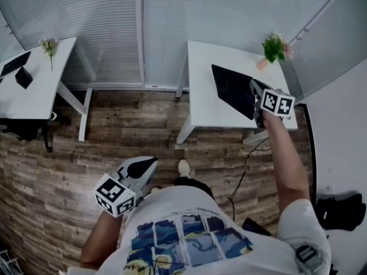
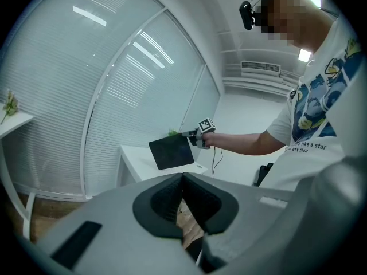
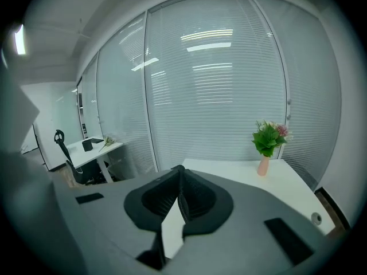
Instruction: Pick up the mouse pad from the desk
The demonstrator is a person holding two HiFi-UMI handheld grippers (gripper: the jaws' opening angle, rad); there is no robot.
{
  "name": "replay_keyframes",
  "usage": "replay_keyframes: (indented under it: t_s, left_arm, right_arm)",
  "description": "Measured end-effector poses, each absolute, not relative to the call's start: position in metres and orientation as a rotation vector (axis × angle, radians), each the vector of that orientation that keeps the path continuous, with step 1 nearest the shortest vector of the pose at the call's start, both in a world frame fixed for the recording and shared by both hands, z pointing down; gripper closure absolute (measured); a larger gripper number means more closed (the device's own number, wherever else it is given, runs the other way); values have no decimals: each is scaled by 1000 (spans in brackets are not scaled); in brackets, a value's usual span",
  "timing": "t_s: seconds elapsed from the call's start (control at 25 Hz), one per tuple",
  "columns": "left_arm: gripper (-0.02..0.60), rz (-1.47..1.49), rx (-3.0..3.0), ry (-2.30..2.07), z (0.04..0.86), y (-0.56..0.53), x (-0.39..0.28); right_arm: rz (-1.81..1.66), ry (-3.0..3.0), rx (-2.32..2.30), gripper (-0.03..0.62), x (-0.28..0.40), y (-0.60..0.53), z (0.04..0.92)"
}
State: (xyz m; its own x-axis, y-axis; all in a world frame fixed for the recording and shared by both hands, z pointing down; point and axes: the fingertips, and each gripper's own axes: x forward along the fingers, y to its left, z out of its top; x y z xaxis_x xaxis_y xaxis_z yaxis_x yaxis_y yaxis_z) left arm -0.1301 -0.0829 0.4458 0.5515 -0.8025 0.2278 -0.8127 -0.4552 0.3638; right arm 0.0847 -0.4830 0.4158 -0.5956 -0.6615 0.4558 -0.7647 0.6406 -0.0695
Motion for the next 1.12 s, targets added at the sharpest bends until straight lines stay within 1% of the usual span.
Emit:
replay_keyframes:
  t_s: [0.48, 1.12]
  left_arm:
    - [578, 9, 2390, -1268, 448, -28, -130]
    - [578, -8, 2441, -1198, 452, 17, -118]
  right_arm:
    - [350, -2546, 1111, 571, 70, -403, 357]
    - [312, -2605, 999, 571, 46, -302, 316]
